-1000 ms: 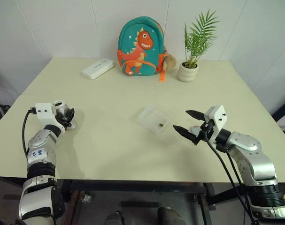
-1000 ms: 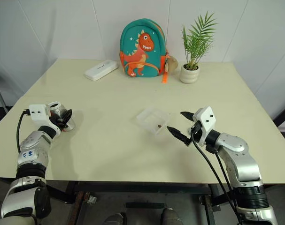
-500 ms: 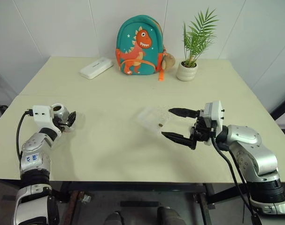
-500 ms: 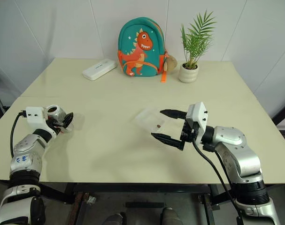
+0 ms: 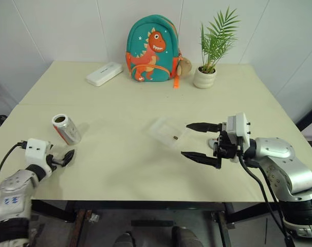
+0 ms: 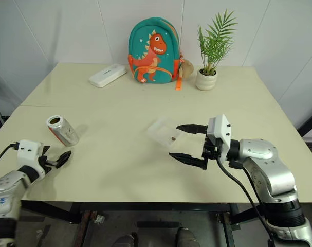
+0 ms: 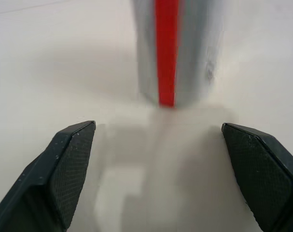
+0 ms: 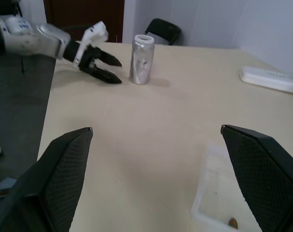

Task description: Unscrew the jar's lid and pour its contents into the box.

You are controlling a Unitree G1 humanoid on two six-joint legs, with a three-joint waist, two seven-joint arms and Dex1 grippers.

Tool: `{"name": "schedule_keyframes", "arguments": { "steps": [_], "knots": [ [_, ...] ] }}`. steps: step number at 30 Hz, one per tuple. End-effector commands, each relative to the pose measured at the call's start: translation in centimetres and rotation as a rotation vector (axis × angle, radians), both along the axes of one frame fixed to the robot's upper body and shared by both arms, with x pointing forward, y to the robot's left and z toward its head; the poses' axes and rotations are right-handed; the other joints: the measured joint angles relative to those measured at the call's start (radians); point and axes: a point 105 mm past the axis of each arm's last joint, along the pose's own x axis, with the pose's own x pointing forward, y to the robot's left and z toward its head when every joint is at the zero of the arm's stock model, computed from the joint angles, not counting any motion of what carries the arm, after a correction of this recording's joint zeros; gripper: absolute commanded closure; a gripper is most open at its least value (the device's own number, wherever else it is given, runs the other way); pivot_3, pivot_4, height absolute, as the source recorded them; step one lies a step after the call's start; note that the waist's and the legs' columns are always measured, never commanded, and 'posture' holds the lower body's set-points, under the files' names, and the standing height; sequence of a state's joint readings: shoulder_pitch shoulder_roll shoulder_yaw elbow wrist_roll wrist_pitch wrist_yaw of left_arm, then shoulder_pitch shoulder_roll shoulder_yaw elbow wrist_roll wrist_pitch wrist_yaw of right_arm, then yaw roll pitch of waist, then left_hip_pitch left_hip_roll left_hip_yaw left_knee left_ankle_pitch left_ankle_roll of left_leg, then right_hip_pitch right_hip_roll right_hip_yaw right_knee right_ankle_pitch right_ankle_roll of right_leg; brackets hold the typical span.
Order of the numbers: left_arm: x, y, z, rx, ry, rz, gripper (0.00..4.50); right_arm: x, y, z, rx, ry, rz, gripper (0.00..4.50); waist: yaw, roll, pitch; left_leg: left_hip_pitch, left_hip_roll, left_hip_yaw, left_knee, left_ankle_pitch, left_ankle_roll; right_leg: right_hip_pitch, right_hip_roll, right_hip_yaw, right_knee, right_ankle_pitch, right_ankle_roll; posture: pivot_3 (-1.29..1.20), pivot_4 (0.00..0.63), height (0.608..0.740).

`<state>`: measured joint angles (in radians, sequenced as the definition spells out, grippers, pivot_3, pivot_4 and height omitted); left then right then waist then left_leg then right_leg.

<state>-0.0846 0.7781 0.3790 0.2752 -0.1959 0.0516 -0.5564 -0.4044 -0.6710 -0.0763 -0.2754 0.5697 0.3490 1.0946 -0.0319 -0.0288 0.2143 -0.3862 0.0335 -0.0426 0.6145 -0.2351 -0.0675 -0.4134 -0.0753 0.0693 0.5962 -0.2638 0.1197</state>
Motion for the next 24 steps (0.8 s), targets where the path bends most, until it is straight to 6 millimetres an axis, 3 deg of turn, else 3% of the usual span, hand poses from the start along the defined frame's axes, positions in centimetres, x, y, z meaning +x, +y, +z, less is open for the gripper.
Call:
{"name": "schedule_keyframes", "arguments": {
  "steps": [1,3,9,11,14,19,24],
  "knots": [
    [-1.2,-2.1,1.9,0.163,-0.053,-0.242,0.03,-0.7,-0.8,1.4,-0.016,-0.078,0.015,0.0,0.001,0.001,0.0,0.0,0.0,0.001,-0.001,0.0,0.0,0.0,-0.001,0.0,-0.001,0.0,0.0,0.0,0.15,0.74],
    [-1.6,-2.8,2.8,0.156,-0.044,-0.337,0.03,-0.7,-1.4,1.4,-0.044,-0.09,0.016,0.0,0.005,0.001,0.0,0.0,0.0,0.002,-0.001,0.0,0.0,0.0,-0.001,0.0,-0.003,0.0,0.0,0.0,0.15,0.74],
    [-1.9,-8.3,6.5,0.246,-0.05,-0.706,0.03,-0.1,-4.1,0.3,-0.127,-0.048,-0.01,0.0,0.005,0.001,0.0,-0.003,-0.001,0.002,-0.001,-0.001,0.001,0.001,-0.003,-0.001,-0.009,0.0,-0.001,0.0,0.15,0.74],
    [-1.5,-9.3,7.3,0.254,-0.062,-0.756,0.03,0.1,-4.6,-0.2,-0.143,-0.041,-0.021,0.0,0.004,0.001,0.0,-0.003,0.0,0.003,-0.002,-0.002,0.002,0.001,-0.003,-0.001,-0.009,0.0,-0.001,0.0,0.15,0.74],
    [-1.1,-10.2,8.2,0.23,-0.073,-0.798,0.03,-0.1,-5.4,-0.7,-0.209,-0.048,-0.015,0.0,-0.004,0.002,0.0,-0.003,0.0,0.003,-0.002,-0.002,0.003,0.0,-0.002,-0.001,-0.005,0.0,0.0,0.0,0.15,0.74],
    [-2.1,-10.1,8.2,0.199,-0.062,-0.796,0.03,-0.1,-6.4,0.4,-0.21,-0.072,-0.047,0.0,-0.024,0.002,0.001,-0.001,0.0,0.003,-0.002,-0.003,0.004,-0.002,-0.001,-0.001,0.001,0.0,0.007,0.0,0.15,0.74],
    [-2.2,-9.6,8.6,0.199,-0.082,-0.748,0.03,0.3,-6.3,0.9,-0.186,-0.092,-0.068,0.0,-0.024,0.002,0.001,-0.001,0.0,0.003,-0.001,-0.003,0.004,-0.001,-0.001,0.0,0.001,-0.003,0.002,0.0,0.15,0.74]
  ]
}}
